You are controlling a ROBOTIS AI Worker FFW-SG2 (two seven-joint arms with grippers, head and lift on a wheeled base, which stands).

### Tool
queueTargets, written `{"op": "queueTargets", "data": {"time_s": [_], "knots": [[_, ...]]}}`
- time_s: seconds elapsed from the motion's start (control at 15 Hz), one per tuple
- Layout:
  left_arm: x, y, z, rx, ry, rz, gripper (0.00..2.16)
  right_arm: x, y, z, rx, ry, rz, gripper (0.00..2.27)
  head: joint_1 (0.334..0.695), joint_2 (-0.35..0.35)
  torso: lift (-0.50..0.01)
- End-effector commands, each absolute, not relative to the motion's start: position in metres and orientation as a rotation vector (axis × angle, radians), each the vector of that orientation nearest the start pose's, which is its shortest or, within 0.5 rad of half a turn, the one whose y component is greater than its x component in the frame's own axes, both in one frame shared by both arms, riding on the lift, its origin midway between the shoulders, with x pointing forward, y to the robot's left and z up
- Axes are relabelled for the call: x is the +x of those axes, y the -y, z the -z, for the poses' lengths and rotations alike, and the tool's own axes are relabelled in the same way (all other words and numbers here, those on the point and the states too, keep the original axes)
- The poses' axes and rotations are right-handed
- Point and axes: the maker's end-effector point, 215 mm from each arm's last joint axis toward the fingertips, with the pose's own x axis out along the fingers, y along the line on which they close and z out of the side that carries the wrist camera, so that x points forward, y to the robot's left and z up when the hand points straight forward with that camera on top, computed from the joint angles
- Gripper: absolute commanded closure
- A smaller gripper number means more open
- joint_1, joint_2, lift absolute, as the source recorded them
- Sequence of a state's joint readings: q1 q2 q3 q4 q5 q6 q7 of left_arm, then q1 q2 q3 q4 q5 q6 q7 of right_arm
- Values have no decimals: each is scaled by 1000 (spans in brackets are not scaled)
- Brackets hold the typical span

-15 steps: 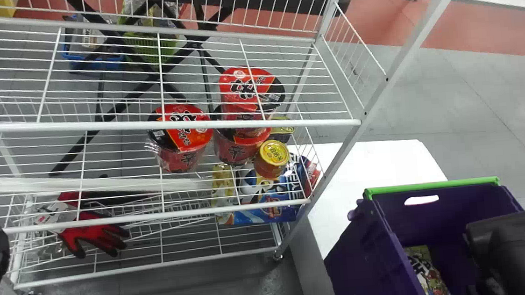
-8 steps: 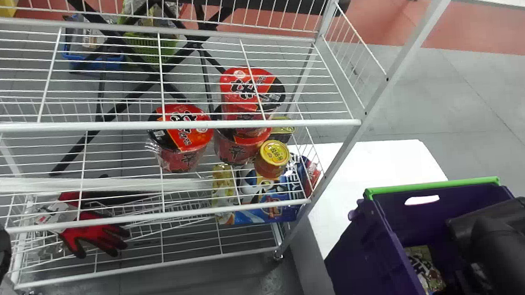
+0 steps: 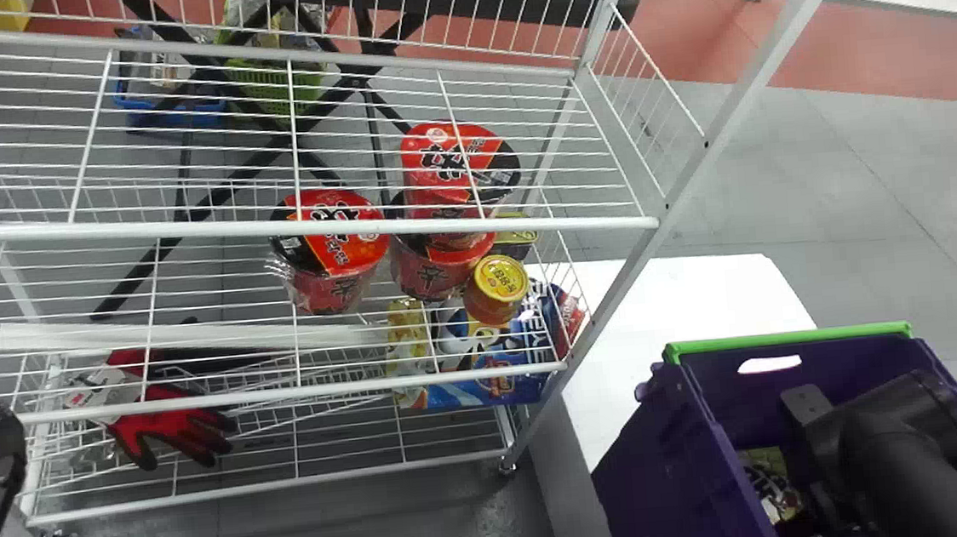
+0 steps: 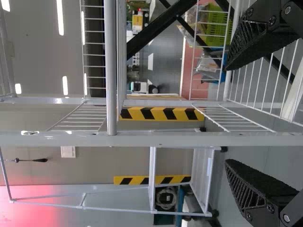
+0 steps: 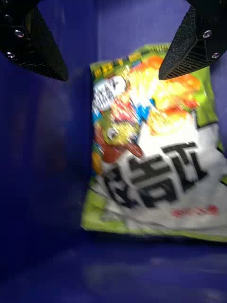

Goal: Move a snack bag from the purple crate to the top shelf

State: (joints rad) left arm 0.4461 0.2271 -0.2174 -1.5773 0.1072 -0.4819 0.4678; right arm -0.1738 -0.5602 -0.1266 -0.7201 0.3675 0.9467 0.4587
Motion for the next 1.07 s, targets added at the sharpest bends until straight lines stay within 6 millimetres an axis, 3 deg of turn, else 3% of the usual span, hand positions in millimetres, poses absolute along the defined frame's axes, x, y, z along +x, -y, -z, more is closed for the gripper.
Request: {"op": "queueTargets", "data": {"time_s": [0.0, 0.33, 0.73, 1.0], "knots": [[407, -269, 432, 3, 16, -225, 124, 212, 653, 662, -281, -1642, 274, 113, 695, -350, -453], [410, -269, 432, -6, 25, -223, 124, 201, 653, 681, -342, -1603, 214, 113, 695, -350, -453], [410, -267, 432, -14, 37, -216, 124, 204, 642, 695, -329, -1545, 189, 110, 695, -350, -453], [411, -266, 433, -20, 44, -211, 124, 199, 644, 699, -324, -1528, 229, 221, 695, -350, -453]]}}
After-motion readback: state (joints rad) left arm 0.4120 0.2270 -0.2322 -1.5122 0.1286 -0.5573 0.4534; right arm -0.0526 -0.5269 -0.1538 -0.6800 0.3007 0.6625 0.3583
